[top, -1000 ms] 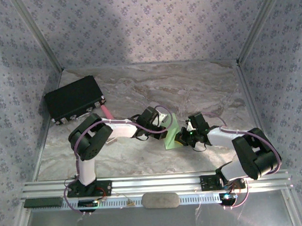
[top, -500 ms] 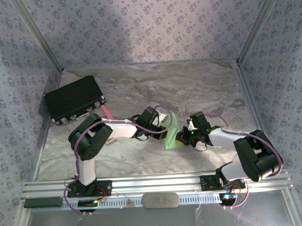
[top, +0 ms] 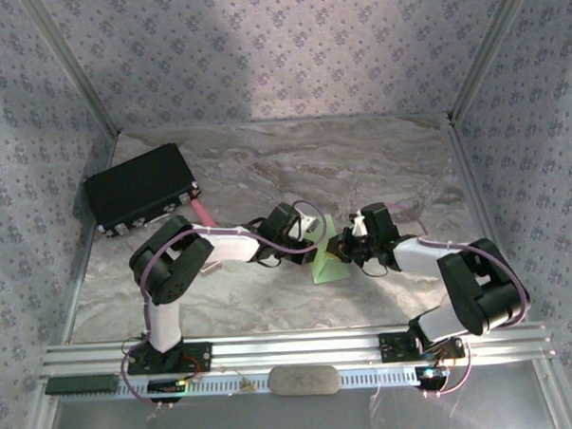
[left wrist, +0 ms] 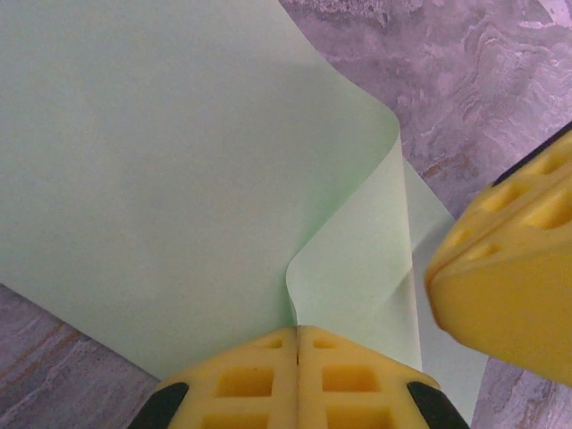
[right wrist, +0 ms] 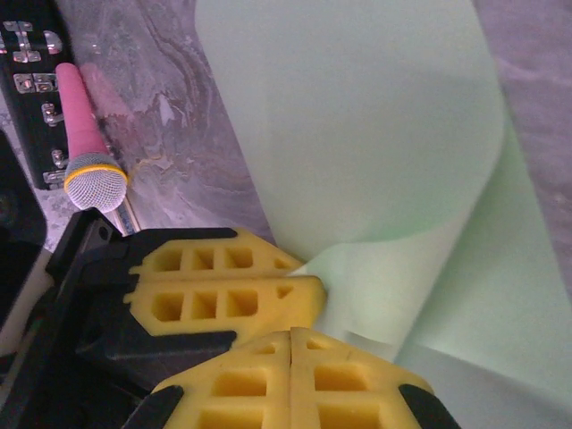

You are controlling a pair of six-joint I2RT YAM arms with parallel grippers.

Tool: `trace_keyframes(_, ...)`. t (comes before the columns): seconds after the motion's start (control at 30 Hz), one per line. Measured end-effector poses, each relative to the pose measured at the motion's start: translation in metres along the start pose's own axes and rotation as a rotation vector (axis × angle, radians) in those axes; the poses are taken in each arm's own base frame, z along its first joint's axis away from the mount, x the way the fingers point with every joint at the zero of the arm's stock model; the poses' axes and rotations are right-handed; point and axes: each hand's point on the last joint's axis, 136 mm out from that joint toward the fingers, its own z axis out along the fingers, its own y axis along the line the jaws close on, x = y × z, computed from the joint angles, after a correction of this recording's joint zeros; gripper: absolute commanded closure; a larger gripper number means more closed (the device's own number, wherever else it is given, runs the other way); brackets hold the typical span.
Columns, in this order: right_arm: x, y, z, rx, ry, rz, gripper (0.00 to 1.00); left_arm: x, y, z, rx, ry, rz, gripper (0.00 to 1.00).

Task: Fold a paper plane with a square sheet of paper (pick it up from the middle)
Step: Fold the triangle a second time at the center of the table.

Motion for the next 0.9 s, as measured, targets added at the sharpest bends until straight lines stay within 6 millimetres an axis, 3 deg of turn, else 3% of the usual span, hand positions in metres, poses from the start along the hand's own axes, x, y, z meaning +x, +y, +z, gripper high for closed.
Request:
trace_keyframes(0.17, -0.004, 0.004, 0.007, -0.016, 0.01, -0.006, 0.95, 0.0, 0.0, 0.0, 0.0, 0.0, -0.003, 1.0)
trace_keyframes(0.5, 0.004, -0.026, 0.018, 0.015, 0.034, 0.052, 0.95, 0.0, 0.001, 0.0, 0.0, -0.001, -0.004, 1.0)
trace_keyframes(0.9, -0.003, -0.017, 0.012, 0.014, 0.015, 0.05, 0.93, 0.0, 0.001, 0.0, 0.002, -0.001, -0.005, 1.0)
